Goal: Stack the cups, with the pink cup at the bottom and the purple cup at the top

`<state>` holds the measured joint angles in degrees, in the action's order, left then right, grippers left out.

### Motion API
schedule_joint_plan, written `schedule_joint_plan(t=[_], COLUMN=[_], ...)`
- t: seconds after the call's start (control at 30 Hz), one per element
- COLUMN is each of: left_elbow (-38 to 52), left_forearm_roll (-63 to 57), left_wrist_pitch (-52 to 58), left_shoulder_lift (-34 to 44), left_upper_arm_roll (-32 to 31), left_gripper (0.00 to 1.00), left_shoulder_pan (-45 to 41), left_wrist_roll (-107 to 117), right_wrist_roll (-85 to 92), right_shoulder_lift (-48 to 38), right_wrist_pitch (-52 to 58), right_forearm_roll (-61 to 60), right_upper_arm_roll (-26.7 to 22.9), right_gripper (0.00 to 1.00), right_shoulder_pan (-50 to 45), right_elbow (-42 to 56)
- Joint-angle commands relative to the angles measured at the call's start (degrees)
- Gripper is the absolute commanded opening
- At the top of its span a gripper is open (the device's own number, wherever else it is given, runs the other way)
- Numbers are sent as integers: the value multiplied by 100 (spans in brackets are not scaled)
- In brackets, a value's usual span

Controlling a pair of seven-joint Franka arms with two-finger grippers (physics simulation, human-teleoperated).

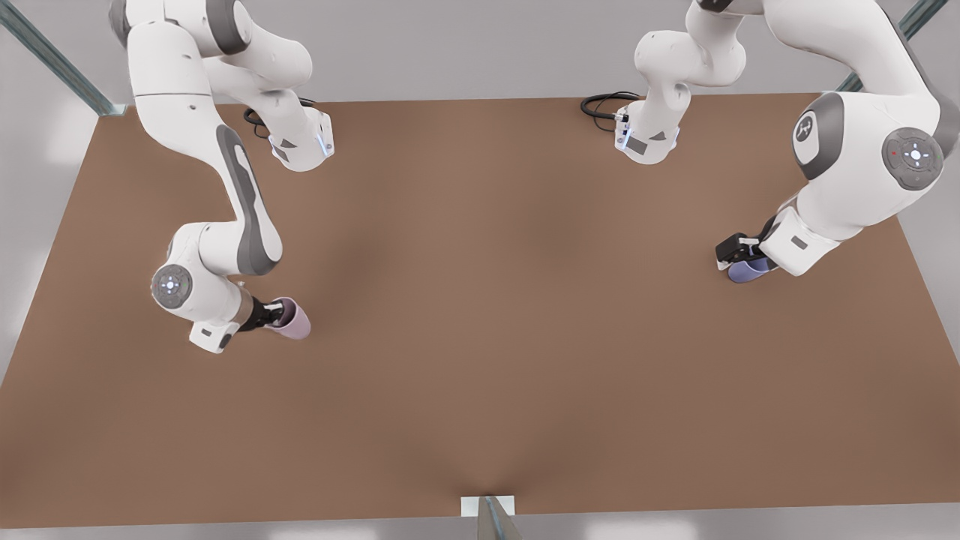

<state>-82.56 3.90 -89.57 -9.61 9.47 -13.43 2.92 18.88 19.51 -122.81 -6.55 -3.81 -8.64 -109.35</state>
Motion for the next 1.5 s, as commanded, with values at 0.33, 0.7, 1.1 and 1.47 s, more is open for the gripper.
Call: schedule_joint_plan(t=[0.33, 0.7, 1.1, 1.47], left_elbow=[3, 3, -901, -2730], left_forearm_roll=[-4, -21, -267, -294], left_wrist_pitch=[19, 19, -323, -2477], left_shoulder_lift=[12, -14, -173, -392], left_upper_arm_roll=[19, 46, 125, 134], left_gripper=[100, 100, 100, 100], left_shoulder_pan=[-2, -2, 1228, 2187], left_wrist_roll=[-11, -29, -2216, -2612], right_wrist_roll=[-2573, -5798, -6080, -6080], right_shoulder_lift=[158, 1441, 2065, 2232], right_wrist_pitch=[21, 566, 531, 214], right_forearm_roll=[-31, 453, 769, 532], right_upper_arm_roll=[38, 372, 372, 381], right_gripper=[21, 21, 21, 100], right_shoulder_pan=[-2010, -3117, -3161, -3232], right_elbow=[476, 2260, 2436, 2374])
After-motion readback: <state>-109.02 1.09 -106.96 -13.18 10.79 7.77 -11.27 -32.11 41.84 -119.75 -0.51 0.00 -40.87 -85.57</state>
